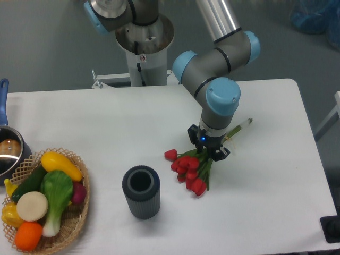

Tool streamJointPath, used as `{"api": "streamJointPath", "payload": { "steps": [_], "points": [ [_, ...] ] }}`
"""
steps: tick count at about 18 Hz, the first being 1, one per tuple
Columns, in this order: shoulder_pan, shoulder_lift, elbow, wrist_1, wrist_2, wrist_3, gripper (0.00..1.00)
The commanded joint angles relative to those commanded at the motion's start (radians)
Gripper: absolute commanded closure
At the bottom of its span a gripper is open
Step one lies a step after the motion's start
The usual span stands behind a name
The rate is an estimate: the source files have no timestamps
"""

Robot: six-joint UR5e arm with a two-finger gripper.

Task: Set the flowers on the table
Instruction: 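Lower the held tulip bouquet onto the table surface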

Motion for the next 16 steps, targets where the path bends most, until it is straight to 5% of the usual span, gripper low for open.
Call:
{"api": "streamJointPath", "payload": {
  "steps": [2, 3, 5, 7, 16],
  "points": [
    [0.002, 0.005, 0.009, 0.0, -0.003, 0.006, 0.58],
    [0.006, 0.008, 0.015, 0.002, -0.005, 0.008, 0.49],
    [0.026, 0.009, 0.041, 0.018, -0.008, 0.0, 0.0],
    [0.061, 0.024, 0.031, 0.093, -0.018, -0.021, 0.0],
    [0.109, 0.058, 0.086, 0.097, -0.037, -0.081, 0.0]
  ]
}}
